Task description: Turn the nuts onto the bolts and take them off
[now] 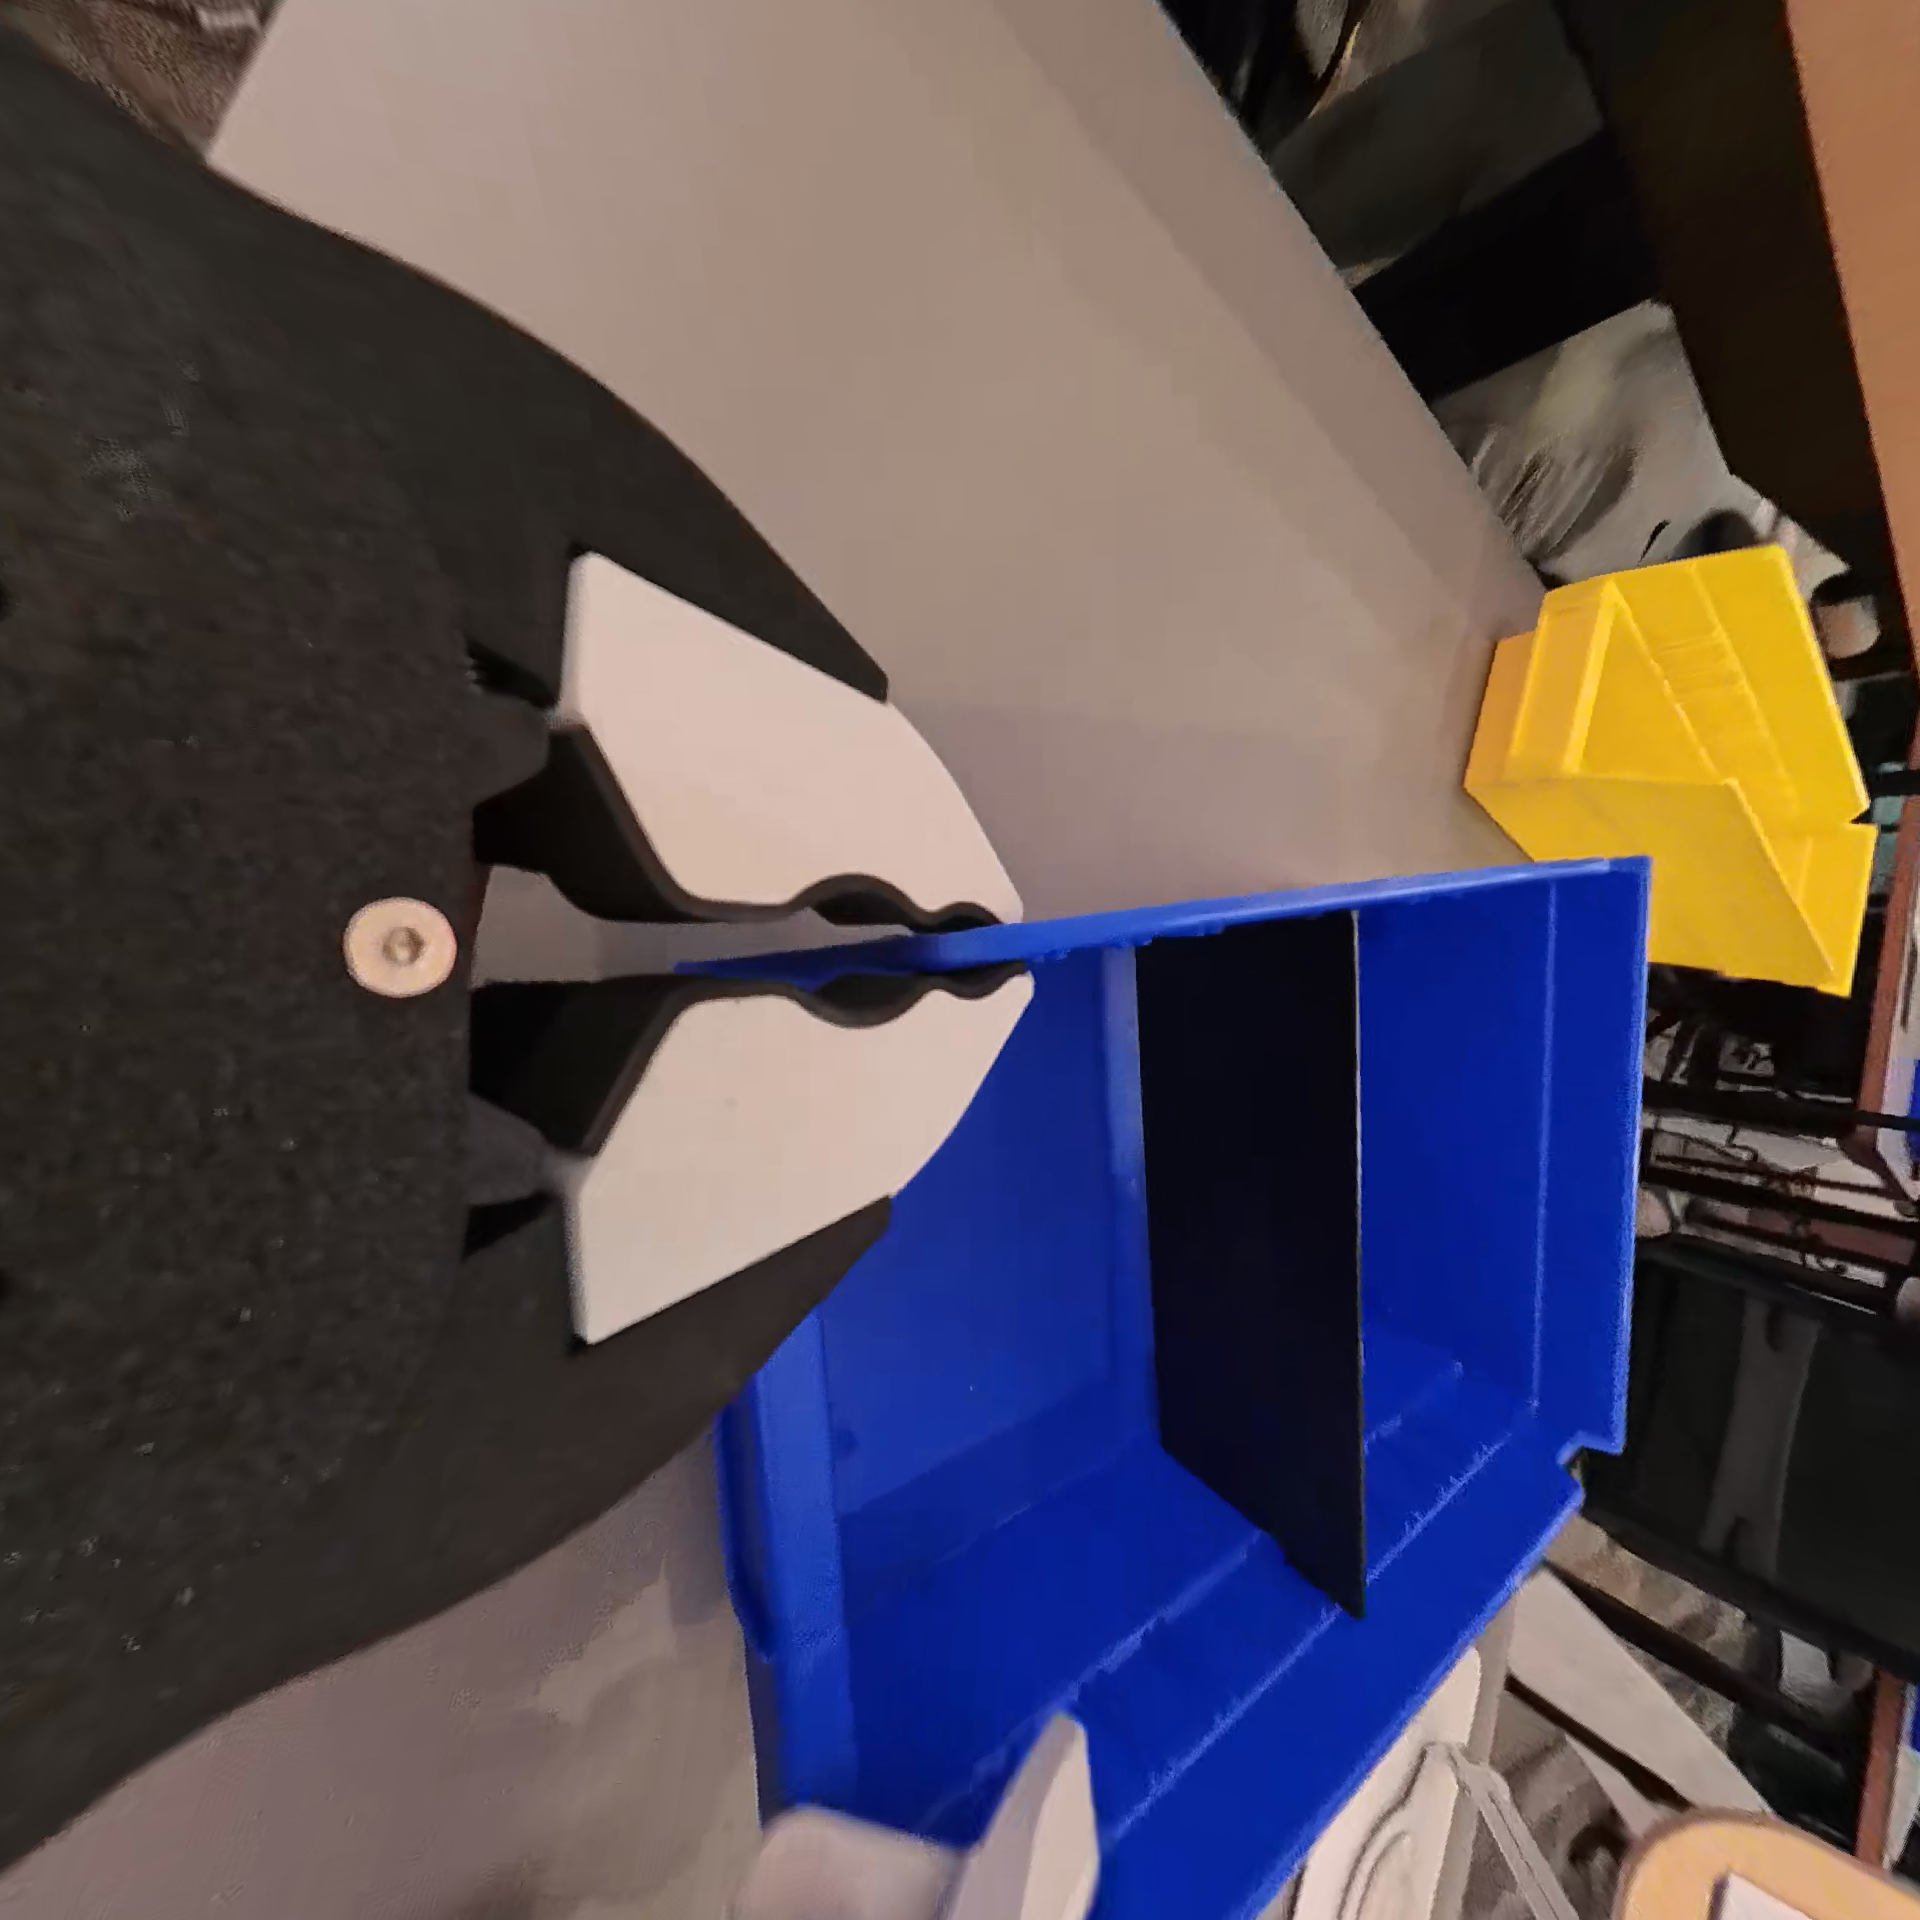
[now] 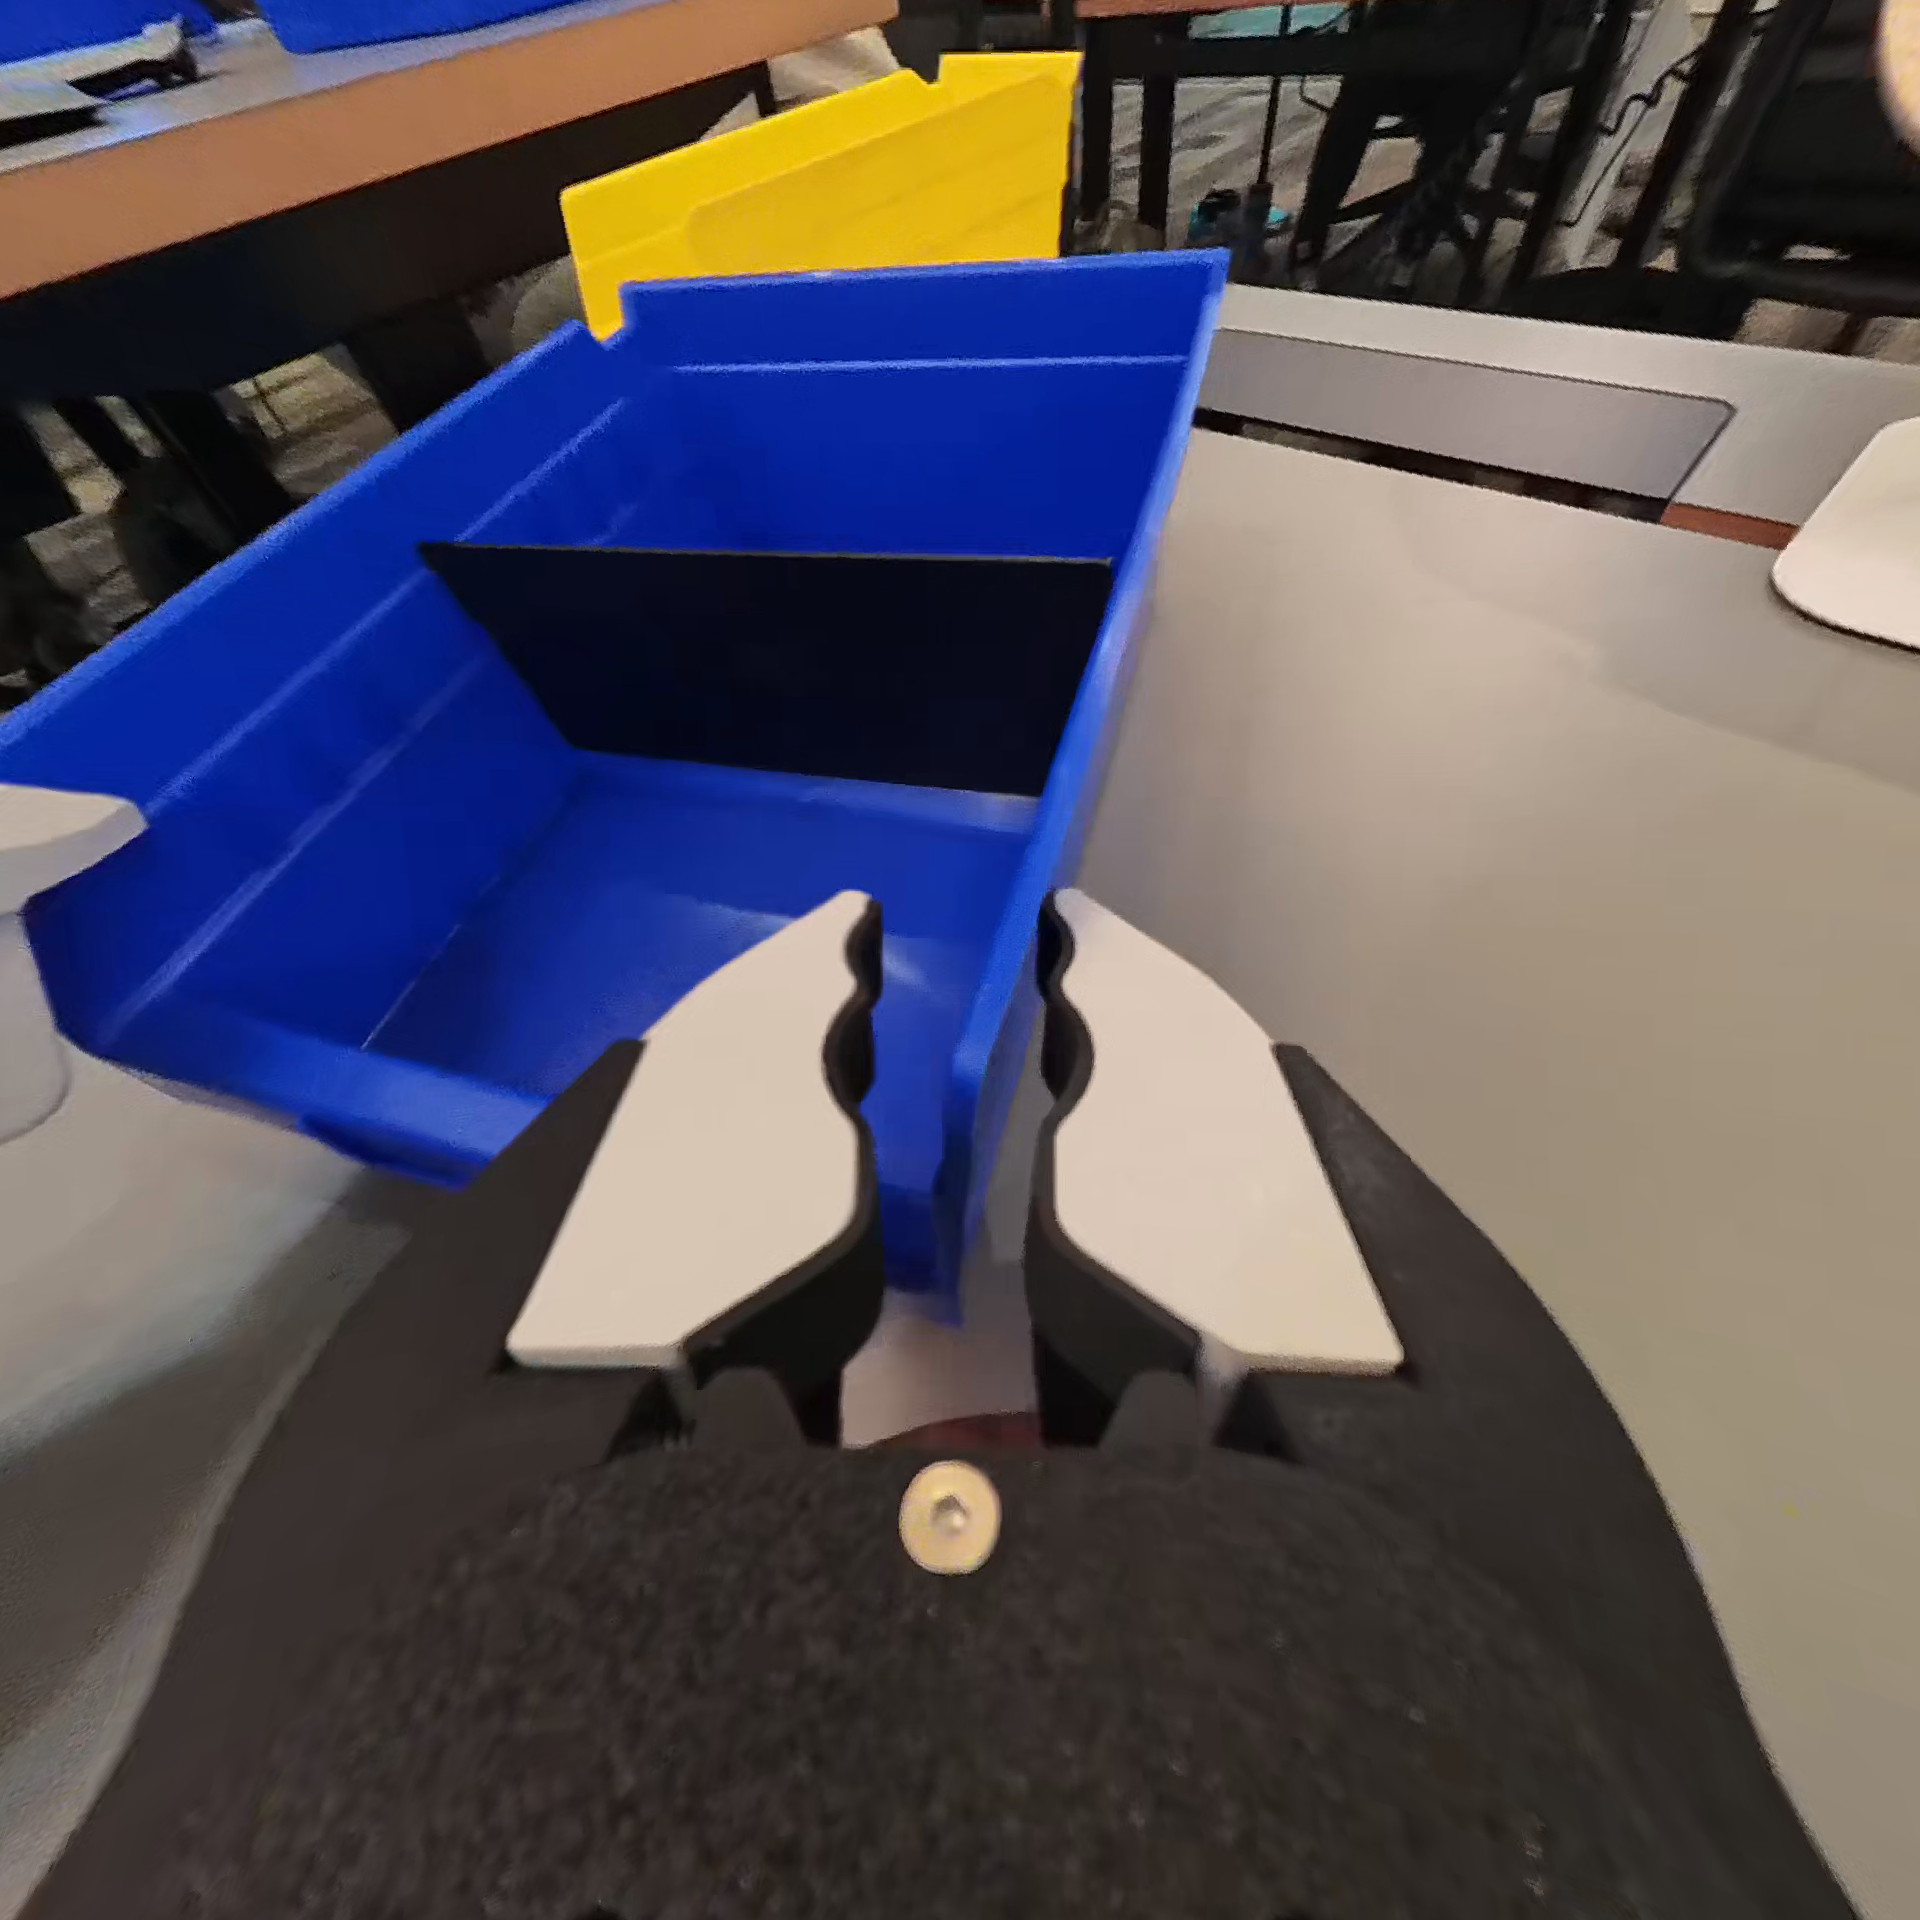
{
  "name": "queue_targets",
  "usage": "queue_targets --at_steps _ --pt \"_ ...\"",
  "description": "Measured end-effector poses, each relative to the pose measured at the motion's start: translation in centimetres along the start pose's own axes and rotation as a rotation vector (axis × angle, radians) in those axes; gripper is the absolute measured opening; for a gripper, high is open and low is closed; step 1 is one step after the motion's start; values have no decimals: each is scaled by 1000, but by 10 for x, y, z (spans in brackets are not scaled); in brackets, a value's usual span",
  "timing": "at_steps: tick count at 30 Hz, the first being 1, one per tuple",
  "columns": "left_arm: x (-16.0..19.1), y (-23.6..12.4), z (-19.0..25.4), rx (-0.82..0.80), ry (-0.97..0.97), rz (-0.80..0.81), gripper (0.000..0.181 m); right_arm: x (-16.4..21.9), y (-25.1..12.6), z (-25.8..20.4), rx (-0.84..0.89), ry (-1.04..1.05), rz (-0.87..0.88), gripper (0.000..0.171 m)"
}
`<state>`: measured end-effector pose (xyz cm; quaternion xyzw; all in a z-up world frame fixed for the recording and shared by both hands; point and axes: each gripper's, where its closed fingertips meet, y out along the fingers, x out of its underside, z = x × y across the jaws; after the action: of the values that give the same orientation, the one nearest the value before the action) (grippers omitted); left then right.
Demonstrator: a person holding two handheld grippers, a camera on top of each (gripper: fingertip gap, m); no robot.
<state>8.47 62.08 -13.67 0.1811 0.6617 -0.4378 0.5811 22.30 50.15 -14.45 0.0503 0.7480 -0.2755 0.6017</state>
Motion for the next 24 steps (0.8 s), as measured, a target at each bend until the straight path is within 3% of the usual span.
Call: queue_targets --at_steps 2,10,24 --pt "1 -3 2 -32 42 17 2 0 -5 8 -1 42 -6 12" --pt "1 -18 49 18 100 50 3 0 -44 44 97 74 36 8" --pt "25 -29 236 384 276 30 3 44 -192 180 432 217 52 9"
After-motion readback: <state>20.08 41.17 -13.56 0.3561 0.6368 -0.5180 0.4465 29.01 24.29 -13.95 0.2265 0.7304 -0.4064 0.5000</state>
